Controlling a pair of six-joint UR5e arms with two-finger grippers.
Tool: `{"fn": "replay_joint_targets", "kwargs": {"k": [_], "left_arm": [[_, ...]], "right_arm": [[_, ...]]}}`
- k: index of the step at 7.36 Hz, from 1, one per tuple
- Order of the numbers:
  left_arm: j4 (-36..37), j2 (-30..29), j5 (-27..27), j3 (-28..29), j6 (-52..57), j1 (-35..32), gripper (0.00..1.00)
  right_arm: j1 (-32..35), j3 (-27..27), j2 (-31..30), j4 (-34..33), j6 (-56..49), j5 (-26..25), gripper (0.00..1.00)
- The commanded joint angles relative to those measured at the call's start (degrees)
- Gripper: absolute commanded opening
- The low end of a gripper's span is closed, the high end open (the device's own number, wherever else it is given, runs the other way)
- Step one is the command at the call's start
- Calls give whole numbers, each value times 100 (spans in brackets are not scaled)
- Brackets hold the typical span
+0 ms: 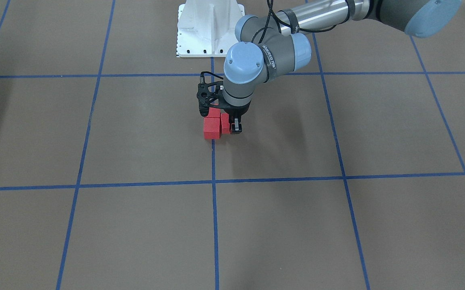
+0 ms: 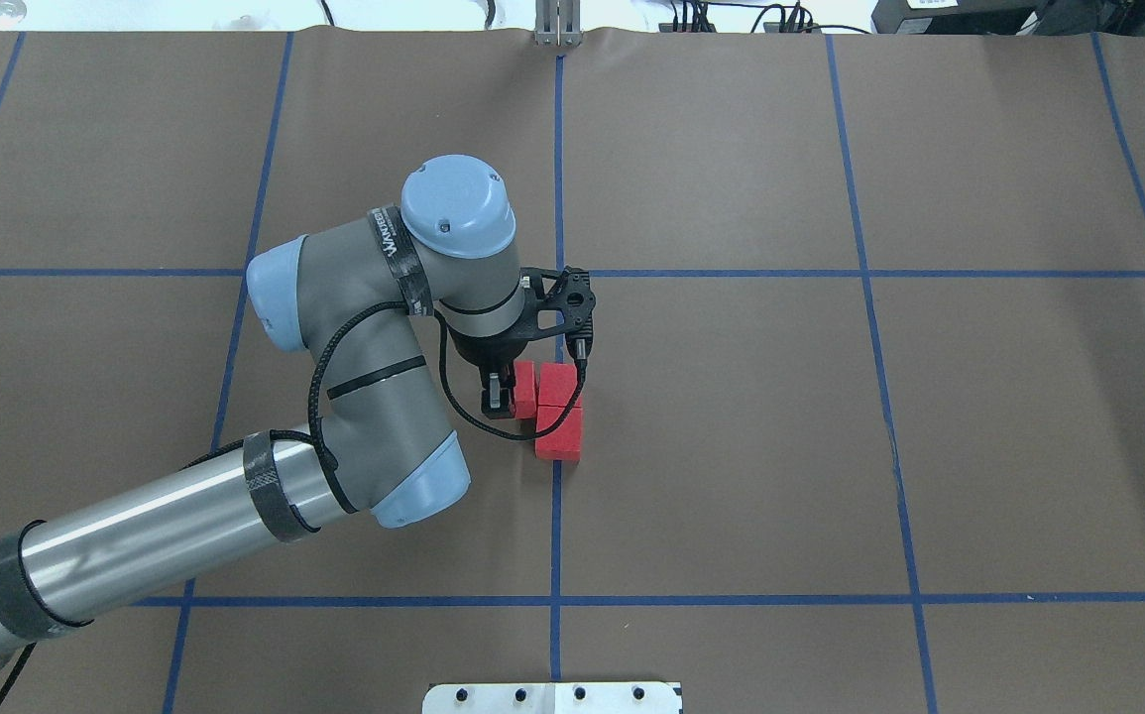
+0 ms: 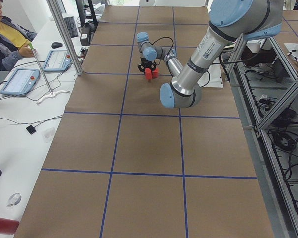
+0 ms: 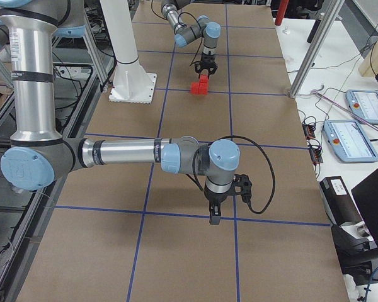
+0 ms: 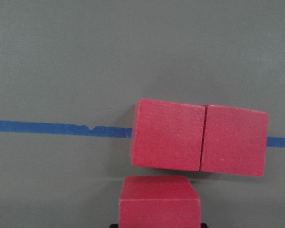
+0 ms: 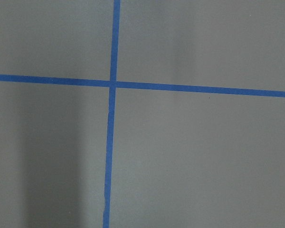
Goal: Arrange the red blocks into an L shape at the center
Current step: 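Lower the cube beside the far center cube with the left gripper, then hold the cube against the far center cube with the left gripper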
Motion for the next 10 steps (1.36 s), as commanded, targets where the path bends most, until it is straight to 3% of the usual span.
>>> {"fn": "replay_joint_targets", "kwargs": {"k": [1, 7, 10], "left_arm": [[-27, -18, 0, 91, 2, 14, 14], [-430, -36, 9, 223, 2, 14, 15], [-581, -27, 334, 232, 2, 58, 15]], "right_arm": [[0, 0, 0, 0, 33, 0, 100], [0, 0, 9, 0, 50, -9, 100], [0, 0, 18, 0, 50, -9, 100]]}}
